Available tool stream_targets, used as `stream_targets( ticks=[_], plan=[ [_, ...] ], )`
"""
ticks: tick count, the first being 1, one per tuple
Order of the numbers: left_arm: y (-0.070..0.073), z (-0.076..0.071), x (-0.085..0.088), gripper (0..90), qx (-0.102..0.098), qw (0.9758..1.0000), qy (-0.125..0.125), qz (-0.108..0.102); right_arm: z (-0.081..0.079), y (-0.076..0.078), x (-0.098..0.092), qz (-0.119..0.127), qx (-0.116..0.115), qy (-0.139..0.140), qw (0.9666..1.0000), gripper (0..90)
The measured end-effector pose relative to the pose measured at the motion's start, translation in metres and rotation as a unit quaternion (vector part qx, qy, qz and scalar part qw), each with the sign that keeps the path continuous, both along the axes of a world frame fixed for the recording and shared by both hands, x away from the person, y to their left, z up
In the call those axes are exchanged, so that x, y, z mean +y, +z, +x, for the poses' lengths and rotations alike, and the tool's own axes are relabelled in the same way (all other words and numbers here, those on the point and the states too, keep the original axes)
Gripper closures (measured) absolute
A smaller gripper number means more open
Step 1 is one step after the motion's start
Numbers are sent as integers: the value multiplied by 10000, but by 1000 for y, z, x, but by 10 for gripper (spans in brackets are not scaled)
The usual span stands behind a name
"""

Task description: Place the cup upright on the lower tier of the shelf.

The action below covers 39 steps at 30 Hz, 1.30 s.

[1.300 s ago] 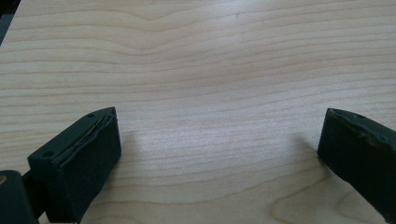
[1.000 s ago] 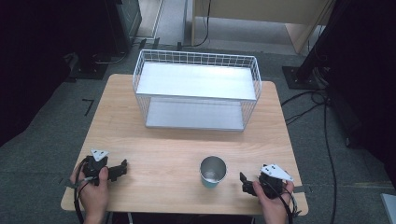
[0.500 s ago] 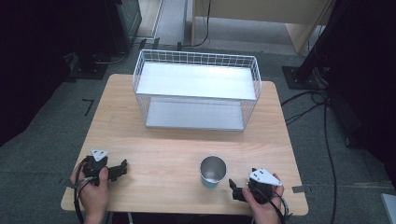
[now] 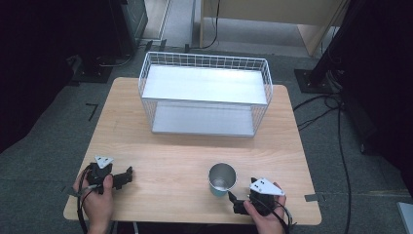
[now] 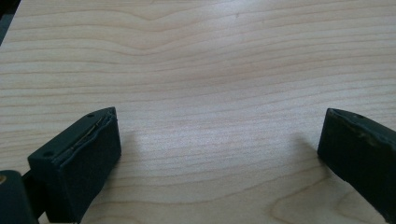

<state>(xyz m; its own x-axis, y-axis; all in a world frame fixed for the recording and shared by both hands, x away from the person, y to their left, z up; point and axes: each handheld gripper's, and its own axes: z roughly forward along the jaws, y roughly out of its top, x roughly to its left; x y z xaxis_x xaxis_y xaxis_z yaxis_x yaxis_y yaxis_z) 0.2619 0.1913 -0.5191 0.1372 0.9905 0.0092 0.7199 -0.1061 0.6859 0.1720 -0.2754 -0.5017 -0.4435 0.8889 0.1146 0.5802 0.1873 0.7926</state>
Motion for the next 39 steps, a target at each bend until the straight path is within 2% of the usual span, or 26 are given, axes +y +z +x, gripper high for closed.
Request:
stream_targets(
  ticks=[12, 17, 32, 39],
  plan=[
    [0, 0, 0, 0, 0, 10000, 1, -1, -1, 2, 13, 185, -109, 218, 9995, 32],
    [0, 0, 0, 0, 3, 10000, 0, -1, 0, 4, 21, 385, -138, 153, 9990, 30],
    [0, 0, 0, 0, -1, 10000, 1, -1, 3, 2, 42, 364, -274, 135, 9989, 65],
    [0, 0, 0, 0, 3, 10000, -1, 1, 3, 1, 51, 393, -424, 123, 9983, 126]
  ],
)
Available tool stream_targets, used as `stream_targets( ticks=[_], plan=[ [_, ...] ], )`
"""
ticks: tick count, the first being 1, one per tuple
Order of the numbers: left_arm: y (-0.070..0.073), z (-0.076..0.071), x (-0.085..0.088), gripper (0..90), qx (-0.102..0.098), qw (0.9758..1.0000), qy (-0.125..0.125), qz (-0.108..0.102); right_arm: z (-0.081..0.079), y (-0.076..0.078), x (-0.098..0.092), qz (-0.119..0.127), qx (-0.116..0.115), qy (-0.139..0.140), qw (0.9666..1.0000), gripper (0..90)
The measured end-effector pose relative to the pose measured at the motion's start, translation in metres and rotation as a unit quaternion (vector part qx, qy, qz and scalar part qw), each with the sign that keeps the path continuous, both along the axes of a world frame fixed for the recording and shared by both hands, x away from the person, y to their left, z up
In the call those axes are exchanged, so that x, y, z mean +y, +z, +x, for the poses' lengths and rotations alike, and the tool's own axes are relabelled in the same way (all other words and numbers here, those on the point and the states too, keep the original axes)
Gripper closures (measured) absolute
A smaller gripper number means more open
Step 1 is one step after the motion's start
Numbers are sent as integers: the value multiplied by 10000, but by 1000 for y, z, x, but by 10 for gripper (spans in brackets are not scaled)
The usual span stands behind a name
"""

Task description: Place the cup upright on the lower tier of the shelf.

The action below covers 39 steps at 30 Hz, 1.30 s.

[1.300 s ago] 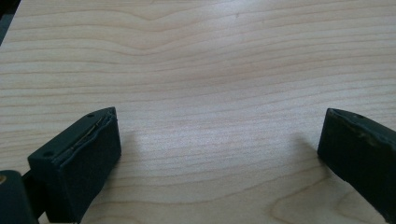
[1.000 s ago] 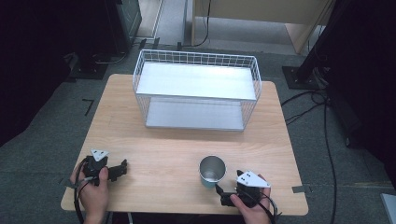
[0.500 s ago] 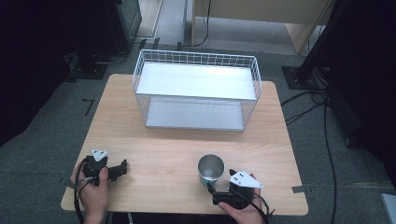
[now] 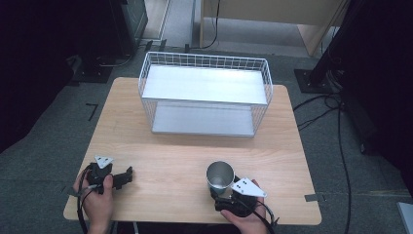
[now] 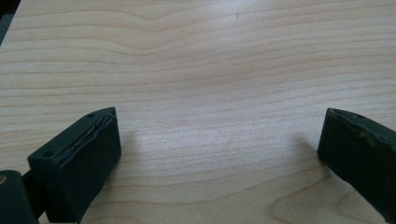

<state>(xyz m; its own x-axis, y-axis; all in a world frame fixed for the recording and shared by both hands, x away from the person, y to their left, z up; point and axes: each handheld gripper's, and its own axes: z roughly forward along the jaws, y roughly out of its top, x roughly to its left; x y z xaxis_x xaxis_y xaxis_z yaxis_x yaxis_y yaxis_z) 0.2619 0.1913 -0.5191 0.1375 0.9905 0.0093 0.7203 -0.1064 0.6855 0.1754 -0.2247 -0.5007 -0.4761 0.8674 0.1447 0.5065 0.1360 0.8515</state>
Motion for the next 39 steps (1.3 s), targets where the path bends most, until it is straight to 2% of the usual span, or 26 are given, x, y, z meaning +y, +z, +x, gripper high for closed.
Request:
stream_targets(
  ticks=[9, 28, 39],
  plan=[
    [0, 0, 0, 0, 0, 10000, 1, 0, 4, -2, 7, 12, -61, -32, 10000, 139],
    [0, 0, 0, 0, -2, 10000, 1, -1, 13, 0, 17, 123, -386, -172, 9990, 139],
    [0, 0, 0, 0, -3, 10000, 2, -1, 14, 2, 19, 69, -523, -221, 9984, 147]
  ],
)
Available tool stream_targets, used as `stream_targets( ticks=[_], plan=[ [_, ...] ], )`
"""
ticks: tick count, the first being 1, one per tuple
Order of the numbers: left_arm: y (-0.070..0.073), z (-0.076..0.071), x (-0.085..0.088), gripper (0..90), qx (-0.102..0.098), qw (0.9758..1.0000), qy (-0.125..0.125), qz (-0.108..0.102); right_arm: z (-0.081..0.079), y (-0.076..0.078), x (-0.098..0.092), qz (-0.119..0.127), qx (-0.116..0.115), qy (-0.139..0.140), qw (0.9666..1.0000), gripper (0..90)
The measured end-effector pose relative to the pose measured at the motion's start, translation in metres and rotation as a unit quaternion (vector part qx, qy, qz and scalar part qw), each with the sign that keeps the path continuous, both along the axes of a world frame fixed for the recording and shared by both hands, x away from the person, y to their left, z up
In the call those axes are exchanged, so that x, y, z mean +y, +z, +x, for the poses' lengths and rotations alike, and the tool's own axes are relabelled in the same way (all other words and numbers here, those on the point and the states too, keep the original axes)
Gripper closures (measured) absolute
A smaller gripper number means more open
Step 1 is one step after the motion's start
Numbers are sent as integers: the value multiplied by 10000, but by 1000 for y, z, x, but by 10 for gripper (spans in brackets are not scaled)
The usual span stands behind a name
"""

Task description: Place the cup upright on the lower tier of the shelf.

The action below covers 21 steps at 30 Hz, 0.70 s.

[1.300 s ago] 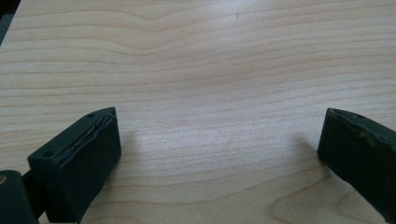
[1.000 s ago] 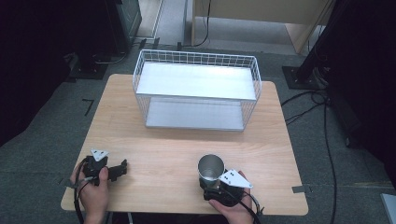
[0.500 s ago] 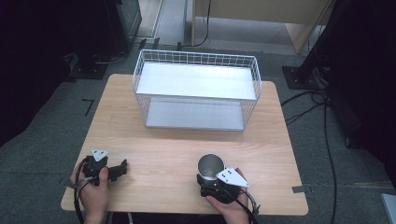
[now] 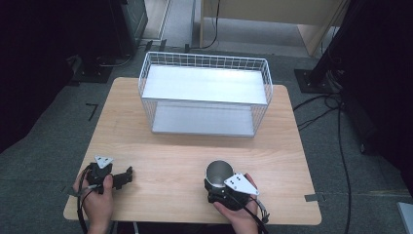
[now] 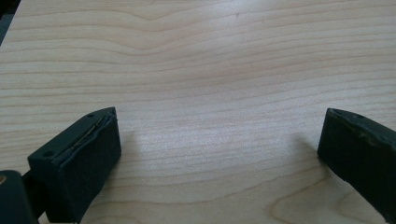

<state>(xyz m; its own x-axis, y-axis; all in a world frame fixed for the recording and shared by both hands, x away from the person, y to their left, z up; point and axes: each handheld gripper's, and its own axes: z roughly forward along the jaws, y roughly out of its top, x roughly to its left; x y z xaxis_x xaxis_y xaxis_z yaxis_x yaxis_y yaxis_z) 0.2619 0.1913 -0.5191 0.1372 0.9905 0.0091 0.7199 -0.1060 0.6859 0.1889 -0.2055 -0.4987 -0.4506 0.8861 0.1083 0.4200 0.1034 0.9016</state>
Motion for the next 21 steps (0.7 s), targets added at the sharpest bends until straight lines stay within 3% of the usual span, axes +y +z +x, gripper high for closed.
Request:
stream_targets(
  ticks=[10, 21],
  plan=[
    [0, 0, 0, 0, 4, 10000, -1, 0, -1, 7, 0, 91, -76, -37, 9999, 150],
    [0, 0, 0, 0, 9, 10000, -7, 5, 3, 27, -3, 127, -288, -43, 9995, 150]
  ],
)
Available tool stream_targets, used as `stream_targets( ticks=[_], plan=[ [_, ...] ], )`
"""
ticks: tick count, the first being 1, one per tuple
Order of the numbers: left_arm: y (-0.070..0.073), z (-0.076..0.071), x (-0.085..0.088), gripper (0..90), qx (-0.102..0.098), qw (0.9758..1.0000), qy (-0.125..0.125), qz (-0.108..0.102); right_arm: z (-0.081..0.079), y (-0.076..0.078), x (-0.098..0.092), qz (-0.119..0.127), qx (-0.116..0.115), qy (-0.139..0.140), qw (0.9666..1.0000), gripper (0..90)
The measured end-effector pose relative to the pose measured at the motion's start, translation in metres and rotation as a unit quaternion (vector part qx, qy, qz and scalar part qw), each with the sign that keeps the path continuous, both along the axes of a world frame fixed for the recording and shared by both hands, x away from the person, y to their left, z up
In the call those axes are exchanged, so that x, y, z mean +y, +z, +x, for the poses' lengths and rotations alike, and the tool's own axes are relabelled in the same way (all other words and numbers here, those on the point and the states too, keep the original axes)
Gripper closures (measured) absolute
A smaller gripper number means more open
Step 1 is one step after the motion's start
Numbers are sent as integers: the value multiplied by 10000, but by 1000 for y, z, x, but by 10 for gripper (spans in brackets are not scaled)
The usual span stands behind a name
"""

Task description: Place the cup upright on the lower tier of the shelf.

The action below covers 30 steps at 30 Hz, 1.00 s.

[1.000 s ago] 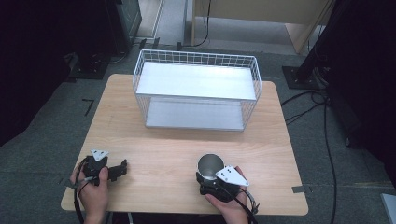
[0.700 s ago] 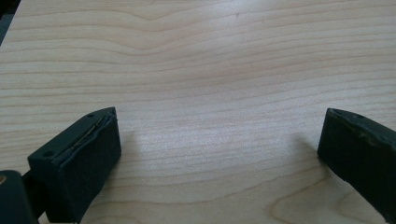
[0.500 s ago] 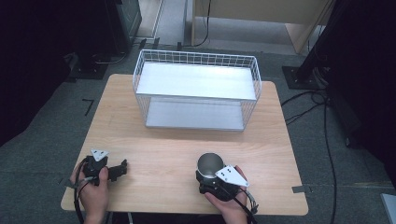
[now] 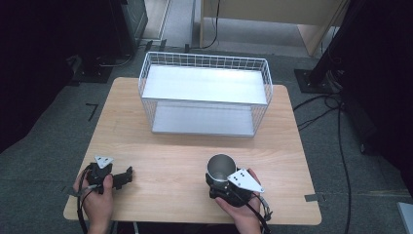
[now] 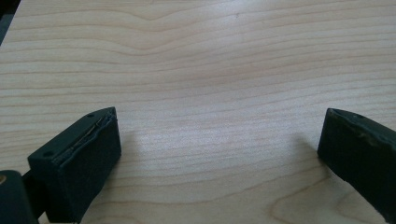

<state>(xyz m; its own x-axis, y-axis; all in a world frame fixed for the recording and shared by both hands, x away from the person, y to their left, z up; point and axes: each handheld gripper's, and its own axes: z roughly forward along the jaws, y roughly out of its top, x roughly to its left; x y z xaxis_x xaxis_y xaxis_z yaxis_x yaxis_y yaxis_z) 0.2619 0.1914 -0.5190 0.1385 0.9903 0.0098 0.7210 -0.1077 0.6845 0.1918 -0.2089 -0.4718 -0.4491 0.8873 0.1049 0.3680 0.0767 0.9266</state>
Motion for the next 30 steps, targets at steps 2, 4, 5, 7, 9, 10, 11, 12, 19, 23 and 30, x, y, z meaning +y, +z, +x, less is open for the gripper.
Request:
stream_targets(
  ticks=[2, 4, 5, 7, 9, 10, 11, 12, 19, 23, 30],
  plan=[
    [0, 0, 0, 0, 0, 10000, 0, 0, 1, 7, 0, 2, -93, -9, 10000, 150],
    [0, 0, 0, 0, -1, 10000, 1, -1, 3, 12, -1, -14, -162, -13, 9999, 150],
    [0, 0, 0, 0, -1, 10000, 1, -1, 3, 12, -1, -14, -162, -13, 9999, 150],
    [0, 0, 0, 0, -1, 10000, 2, -2, 4, 18, -1, -9, -211, -17, 9998, 150],
    [0, 0, 0, 0, -3, 10000, 2, 1, 5, 22, -1, 5, -255, -27, 9997, 150],
    [0, 0, 0, 0, 2, 10000, -1, 2, 6, 24, -1, -6, -288, -30, 9996, 150],
    [0, 0, 0, 0, 0, 10000, 1, 0, 6, 25, -1, 9, -275, -35, 9996, 150],
    [0, 0, 0, 0, 5, 10000, -3, 6, 7, 27, -1, 7, -306, -41, 9995, 150],
    [0, 0, 0, 0, 2, 10000, -2, 6, 10, 38, -1, -7, -414, -44, 9991, 150],
    [0, 0, 0, 0, 4, 10000, -2, 6, 13, 47, -2, 16, -505, -75, 9987, 150],
    [0, 0, 0, 0, -2, 10000, 0, 3, 17, 63, -5, 44, -677, -167, 9976, 151]
  ],
)
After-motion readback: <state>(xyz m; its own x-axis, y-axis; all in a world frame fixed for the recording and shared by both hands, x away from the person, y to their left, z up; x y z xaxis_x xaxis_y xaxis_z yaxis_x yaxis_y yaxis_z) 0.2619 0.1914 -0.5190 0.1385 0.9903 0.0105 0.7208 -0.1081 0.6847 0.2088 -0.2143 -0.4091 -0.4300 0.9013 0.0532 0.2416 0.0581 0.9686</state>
